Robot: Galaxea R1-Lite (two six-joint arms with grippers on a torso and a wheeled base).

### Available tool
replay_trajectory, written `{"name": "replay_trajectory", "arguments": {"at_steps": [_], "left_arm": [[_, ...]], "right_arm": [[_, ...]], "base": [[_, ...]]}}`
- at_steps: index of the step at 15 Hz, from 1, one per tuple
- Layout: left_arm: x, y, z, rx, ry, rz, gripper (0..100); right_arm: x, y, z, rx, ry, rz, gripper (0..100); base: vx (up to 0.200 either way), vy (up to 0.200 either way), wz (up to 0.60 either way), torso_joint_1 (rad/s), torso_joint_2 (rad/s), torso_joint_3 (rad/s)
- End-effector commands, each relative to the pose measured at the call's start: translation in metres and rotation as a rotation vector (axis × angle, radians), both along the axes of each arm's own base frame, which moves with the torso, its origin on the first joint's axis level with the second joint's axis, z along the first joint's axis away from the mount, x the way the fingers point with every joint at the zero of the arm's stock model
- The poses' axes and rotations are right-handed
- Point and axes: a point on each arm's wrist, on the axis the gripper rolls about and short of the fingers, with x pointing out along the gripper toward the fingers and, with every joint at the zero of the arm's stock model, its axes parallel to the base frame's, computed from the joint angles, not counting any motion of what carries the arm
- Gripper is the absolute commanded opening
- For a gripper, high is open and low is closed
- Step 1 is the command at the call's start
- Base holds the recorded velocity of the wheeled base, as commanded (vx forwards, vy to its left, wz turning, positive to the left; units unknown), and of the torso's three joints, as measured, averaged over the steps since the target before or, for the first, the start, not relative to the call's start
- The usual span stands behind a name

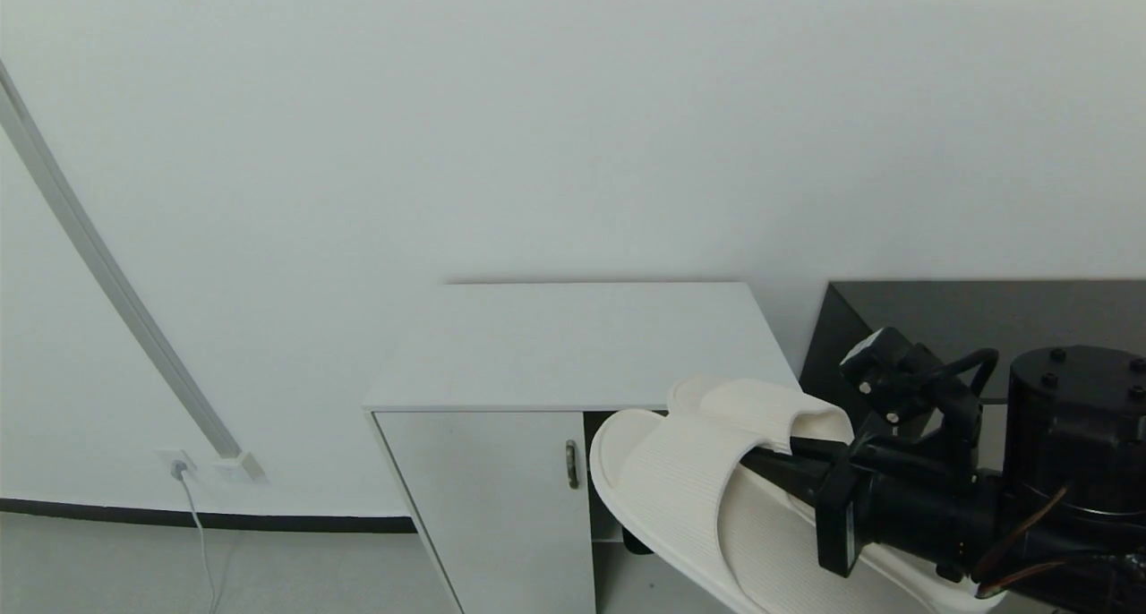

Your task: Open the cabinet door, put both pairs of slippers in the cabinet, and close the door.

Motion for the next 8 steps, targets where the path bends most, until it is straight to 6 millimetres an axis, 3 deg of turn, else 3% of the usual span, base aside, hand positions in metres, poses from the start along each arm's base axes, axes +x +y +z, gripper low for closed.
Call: {"name": "replay_trajectory", "arguments": {"at_steps": [1,4,8], "left_arm": [[0.0001,0.0,0.0,0.0,0.001,0.0,0],[0.0001,0.0,0.0002,0.0,0.0,0.0,0],[0.0001,0.0,0.0,0.003,0.001,-0.002,0]], "right_arm": [[0.0011,0.0014,-0.0021,-0.006,0.007,0.002,0],[0.0002,0.001,-0.0022,-0.006,0.007,0.003,0],[-0.0007,0.0011,-0.0014,-0.002,0.005,0.017,0]], "base": [[0.0,0.0,0.0,0.0,0.0,0.0],[0.0,0.0,0.0,0.0,0.0,0.0],[0.0,0.0,0.0,-0.129,0.3,0.156]]}}
